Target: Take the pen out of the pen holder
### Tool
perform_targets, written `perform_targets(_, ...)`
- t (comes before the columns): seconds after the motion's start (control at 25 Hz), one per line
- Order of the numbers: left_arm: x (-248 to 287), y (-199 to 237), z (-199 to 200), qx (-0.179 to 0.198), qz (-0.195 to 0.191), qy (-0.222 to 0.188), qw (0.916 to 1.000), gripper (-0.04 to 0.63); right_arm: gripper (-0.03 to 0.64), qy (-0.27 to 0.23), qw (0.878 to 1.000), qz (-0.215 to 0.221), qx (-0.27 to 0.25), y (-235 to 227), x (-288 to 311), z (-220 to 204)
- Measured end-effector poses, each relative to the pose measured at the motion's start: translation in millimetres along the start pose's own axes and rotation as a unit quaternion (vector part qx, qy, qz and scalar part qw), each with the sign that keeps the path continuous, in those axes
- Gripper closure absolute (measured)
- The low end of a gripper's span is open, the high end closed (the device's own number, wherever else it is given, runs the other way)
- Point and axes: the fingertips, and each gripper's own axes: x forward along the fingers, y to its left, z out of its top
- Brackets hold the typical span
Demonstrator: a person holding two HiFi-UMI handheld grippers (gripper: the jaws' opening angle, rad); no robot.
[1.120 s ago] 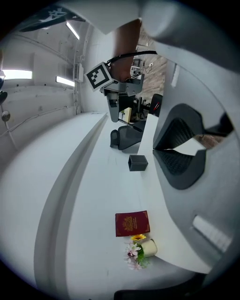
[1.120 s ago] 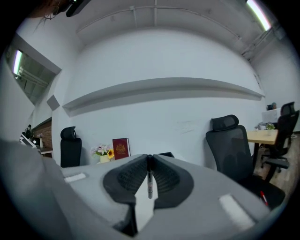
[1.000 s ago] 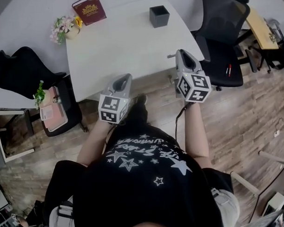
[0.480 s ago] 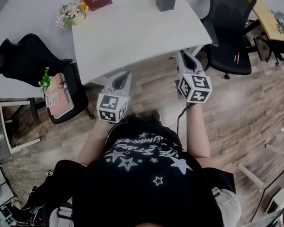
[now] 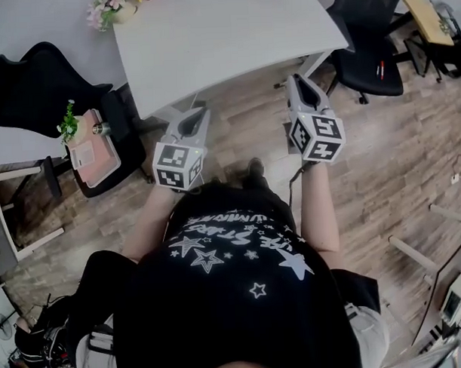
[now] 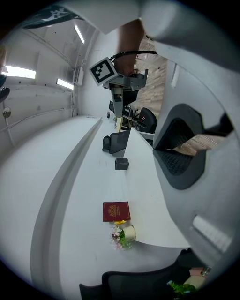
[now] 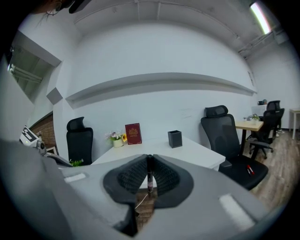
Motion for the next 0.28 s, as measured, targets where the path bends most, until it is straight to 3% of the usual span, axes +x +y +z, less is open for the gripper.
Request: perform_targets(0.28, -23.4, 33.7, -9.4, 0.003, -0.018, -0.01, 0.9998, 0.584, 0.58, 0.002, 1.0, -0.028, -0.002, 41.8, -20.1, -9.6)
